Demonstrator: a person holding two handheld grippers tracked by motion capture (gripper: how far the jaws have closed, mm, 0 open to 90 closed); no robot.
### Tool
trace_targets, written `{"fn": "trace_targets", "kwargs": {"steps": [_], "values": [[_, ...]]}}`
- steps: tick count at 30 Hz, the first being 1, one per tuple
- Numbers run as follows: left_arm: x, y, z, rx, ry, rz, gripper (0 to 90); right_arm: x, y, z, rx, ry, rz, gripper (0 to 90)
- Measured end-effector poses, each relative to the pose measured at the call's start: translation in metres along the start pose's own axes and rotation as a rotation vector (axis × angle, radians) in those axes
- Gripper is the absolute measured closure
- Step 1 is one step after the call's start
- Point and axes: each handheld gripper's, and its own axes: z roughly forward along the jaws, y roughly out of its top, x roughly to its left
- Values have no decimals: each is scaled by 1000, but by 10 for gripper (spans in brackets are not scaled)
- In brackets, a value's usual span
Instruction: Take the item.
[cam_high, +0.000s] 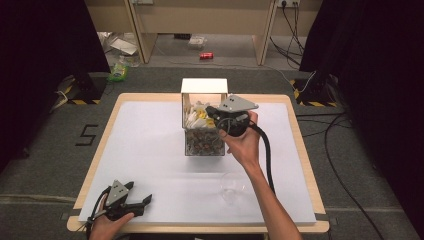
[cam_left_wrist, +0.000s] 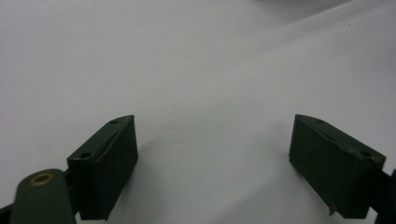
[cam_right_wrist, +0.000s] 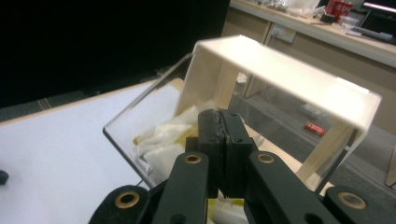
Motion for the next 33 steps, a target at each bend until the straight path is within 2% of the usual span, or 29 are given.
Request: {"fn": "trace_targets", "kwargs": {"steps": [4, 12, 18, 28, 33], "values": [[0, 0, 0, 0, 0, 1, 147, -1, 13, -9, -36, 3, -4, 891], [0, 0, 0, 0, 0, 0, 147, -1, 25, -24, -66, 18, -16, 891], [0, 0, 0, 1, 0, 1, 147, 1, 26, -38, -89, 32, -18, 891], [0, 0, 0, 0, 0, 0, 146, 0, 21, -52, -121, 51, 3, 891], [0, 0, 0, 1, 0, 1, 146, 5, 16, -64, -133, 58, -15, 891]]}}
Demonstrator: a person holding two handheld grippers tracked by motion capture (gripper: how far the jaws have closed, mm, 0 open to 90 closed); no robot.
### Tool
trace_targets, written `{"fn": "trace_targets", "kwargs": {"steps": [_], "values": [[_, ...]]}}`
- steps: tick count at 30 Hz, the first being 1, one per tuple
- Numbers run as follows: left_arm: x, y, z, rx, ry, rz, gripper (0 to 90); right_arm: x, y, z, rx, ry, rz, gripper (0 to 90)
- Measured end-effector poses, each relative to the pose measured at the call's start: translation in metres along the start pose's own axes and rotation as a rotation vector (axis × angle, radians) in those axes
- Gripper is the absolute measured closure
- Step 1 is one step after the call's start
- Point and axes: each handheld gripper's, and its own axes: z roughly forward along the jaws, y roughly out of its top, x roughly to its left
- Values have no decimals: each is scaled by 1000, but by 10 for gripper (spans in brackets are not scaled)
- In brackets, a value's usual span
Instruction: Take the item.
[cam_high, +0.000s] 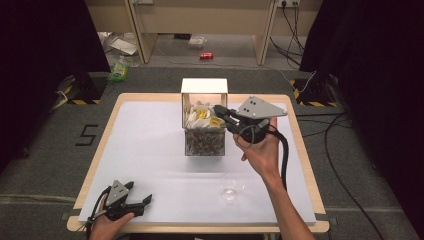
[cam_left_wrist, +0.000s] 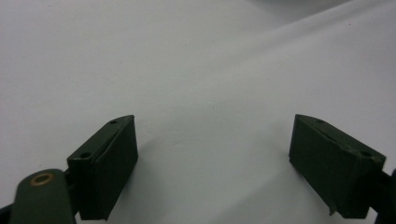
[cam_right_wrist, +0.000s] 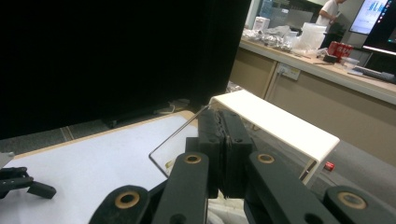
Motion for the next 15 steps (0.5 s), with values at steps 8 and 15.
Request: {"fn": "trace_targets", "kwargs": {"steps": [8, 15], "values": [[0, 0, 0, 0, 0, 1, 147, 5, -7, -20, -13, 7, -9, 891], [0, 0, 0, 1, 1, 4, 146, 8, -17, -34, -18, 8, -5, 891]]}}
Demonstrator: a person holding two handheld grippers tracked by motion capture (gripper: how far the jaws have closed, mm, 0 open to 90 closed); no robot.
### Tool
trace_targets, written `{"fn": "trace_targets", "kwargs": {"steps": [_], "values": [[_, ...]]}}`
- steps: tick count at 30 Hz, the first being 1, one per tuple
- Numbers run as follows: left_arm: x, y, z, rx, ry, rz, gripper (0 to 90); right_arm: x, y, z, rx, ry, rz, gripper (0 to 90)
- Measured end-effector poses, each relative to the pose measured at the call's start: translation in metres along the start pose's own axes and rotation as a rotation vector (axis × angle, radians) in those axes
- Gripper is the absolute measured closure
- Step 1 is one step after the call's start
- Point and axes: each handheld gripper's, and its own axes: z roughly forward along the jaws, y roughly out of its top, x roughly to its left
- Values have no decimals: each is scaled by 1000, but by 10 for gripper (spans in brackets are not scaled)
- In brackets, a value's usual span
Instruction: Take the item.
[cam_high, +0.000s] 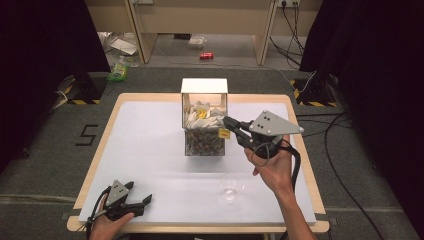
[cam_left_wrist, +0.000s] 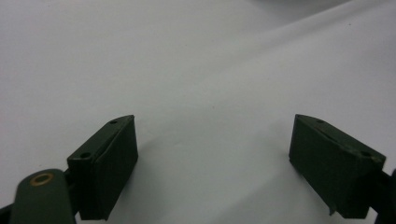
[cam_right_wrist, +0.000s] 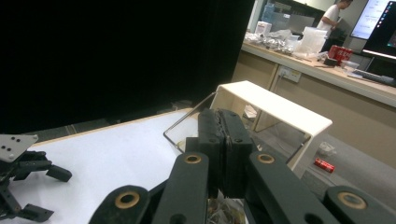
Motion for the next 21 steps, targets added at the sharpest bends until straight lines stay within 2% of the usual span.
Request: {"fn": "trace_targets", "kwargs": {"steps": [4, 21], "values": [[0, 0, 0, -1, 0, -1, 146, 1, -9, -7, -4, 4, 12, 891], [0, 0, 0, -4, -1, -5, 148, 7, -28, -12, 31, 29, 38, 890]]}}
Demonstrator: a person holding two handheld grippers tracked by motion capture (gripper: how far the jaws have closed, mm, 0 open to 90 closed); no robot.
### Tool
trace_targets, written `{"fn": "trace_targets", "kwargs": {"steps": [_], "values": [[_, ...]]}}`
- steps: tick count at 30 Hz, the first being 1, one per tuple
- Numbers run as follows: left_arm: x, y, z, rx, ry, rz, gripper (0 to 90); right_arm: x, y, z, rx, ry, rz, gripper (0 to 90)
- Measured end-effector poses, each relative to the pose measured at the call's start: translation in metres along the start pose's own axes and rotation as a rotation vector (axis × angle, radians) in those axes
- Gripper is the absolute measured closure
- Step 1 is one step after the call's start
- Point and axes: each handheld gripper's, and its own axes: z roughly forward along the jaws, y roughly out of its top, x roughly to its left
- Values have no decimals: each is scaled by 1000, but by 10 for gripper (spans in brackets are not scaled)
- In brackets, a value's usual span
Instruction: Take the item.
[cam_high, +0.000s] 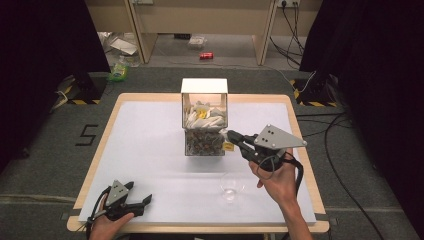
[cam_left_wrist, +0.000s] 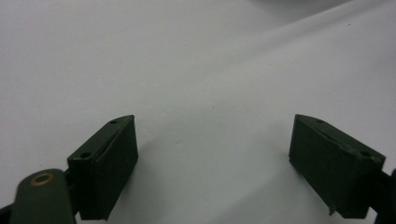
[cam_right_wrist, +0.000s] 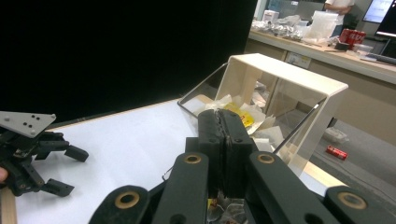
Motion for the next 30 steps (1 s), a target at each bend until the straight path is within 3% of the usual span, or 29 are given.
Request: {"fn": "trace_targets", "kwargs": {"steps": [30], "values": [[0, 0, 0, 0, 1, 1, 148, 17, -56, -20, 109, 58, 56, 890]]}}
